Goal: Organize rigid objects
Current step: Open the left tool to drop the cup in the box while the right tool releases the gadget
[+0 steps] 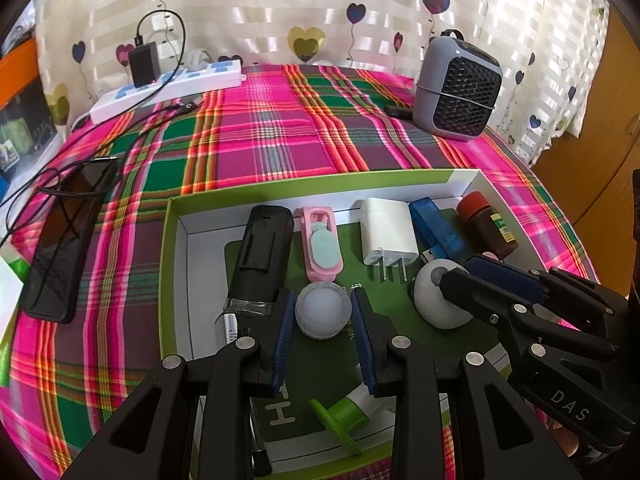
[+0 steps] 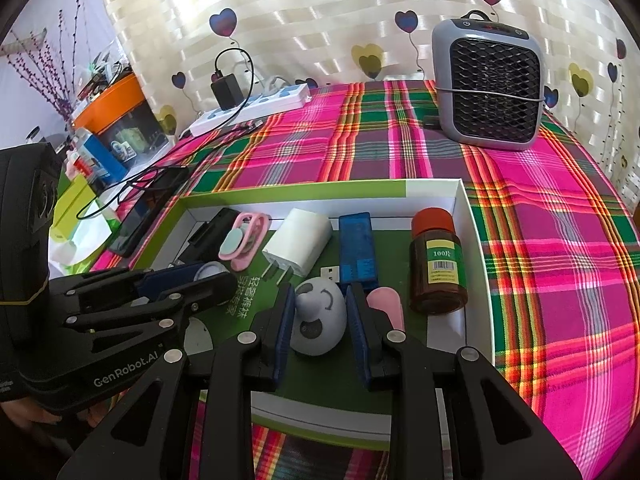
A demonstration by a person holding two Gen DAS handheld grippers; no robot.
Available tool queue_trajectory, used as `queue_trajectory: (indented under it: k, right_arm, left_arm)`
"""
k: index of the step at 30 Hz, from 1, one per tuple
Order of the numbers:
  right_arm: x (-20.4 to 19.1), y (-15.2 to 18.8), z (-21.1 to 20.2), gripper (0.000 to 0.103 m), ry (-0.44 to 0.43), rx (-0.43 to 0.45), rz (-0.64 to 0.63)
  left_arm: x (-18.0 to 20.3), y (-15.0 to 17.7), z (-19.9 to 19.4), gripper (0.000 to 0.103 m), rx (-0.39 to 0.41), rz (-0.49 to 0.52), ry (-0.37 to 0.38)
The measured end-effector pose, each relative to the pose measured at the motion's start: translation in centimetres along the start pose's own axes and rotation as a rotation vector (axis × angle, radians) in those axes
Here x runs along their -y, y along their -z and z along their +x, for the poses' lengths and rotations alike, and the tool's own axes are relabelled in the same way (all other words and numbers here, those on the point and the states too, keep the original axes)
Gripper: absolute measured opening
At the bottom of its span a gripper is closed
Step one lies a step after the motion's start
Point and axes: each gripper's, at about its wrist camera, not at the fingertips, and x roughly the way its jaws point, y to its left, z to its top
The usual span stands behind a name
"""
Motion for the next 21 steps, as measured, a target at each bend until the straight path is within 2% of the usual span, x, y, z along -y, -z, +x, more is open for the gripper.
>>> queue_trajectory:
  k: [4, 13, 21]
  right_arm:
    - [0.1, 0.1, -0.2, 0.036, 0.004, 0.003, -0.002]
    - [-0.2, 0.2, -0.8, 0.04, 0.024, 0.018, -0.01]
    - [-1.3, 0.8, -2.5, 0.042, 0.088, 0.048, -0.066]
  left_arm:
    - [0.0, 0.1, -0.1, 0.032, 0.003, 0.003, -0.012]
    - [0.4, 0.4, -1.9, 0.034, 0.036, 0.006, -0.021]
    - [1.0, 1.7, -4.6, 0.035, 0.079, -0.003, -0.036]
